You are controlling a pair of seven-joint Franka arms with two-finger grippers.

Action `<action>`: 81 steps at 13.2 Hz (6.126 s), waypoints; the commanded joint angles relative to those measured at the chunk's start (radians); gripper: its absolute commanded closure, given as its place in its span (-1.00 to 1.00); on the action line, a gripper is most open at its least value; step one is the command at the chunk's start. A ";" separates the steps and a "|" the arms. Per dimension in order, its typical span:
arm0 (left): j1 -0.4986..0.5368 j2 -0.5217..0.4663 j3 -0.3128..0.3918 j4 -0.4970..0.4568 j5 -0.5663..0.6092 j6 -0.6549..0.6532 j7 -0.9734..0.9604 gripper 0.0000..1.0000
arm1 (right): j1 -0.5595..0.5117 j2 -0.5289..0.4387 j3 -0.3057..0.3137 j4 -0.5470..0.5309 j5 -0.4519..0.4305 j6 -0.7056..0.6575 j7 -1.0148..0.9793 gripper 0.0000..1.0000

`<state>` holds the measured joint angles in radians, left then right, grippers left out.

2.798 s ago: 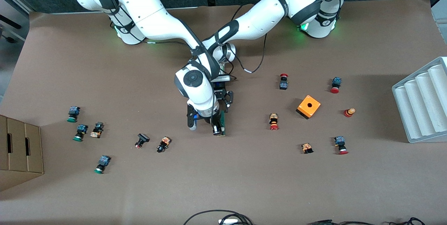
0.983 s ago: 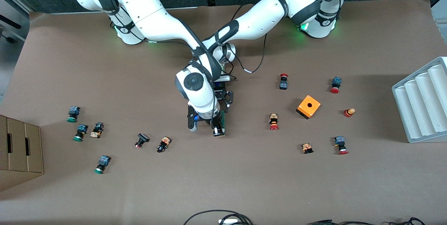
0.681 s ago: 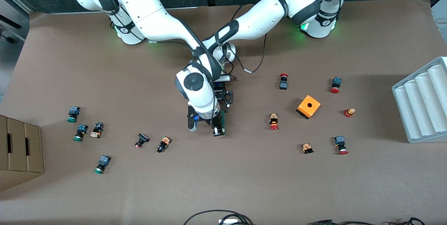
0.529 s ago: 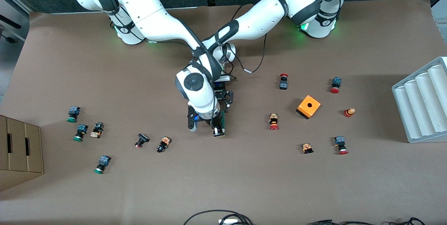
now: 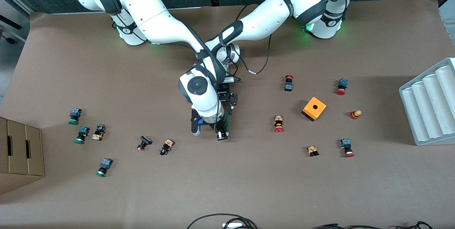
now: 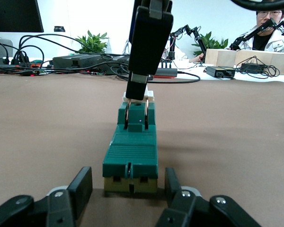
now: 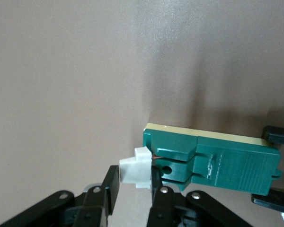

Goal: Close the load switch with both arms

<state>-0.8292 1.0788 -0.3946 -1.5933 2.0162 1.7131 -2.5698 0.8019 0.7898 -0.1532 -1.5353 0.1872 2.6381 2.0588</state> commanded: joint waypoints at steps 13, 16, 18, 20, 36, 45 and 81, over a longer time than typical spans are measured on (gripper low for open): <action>-0.001 0.033 0.006 0.027 0.007 0.019 -0.010 -0.38 | -0.029 0.055 -0.006 0.104 0.028 0.016 -0.008 0.32; -0.002 0.033 0.006 0.026 0.007 0.019 -0.012 -0.38 | -0.032 0.030 -0.005 0.115 0.035 -0.042 -0.008 0.21; -0.001 0.033 0.006 0.026 0.007 0.019 -0.012 -0.38 | -0.036 0.000 -0.005 0.115 0.037 -0.075 -0.009 -0.25; -0.002 0.033 0.006 0.026 0.007 0.019 -0.012 -0.38 | -0.036 -0.023 -0.006 0.115 0.037 -0.105 -0.014 -0.96; -0.001 0.027 0.006 0.026 0.006 0.019 -0.003 -0.48 | -0.255 -0.483 -0.003 -0.012 0.031 -0.788 -0.984 -1.00; 0.004 0.009 0.000 0.026 -0.010 0.039 0.051 -1.00 | -0.657 -0.768 0.040 -0.117 -0.046 -1.000 -1.902 -1.00; 0.671 -0.825 -0.023 0.073 -1.843 0.010 2.430 -1.00 | -0.714 -0.784 0.040 -0.147 -0.161 -0.892 -2.096 -1.00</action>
<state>-0.2300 0.3059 -0.4074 -1.5247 0.2173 1.7879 -0.2201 0.0838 0.0015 -0.1108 -1.6933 0.0291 1.7368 -0.0414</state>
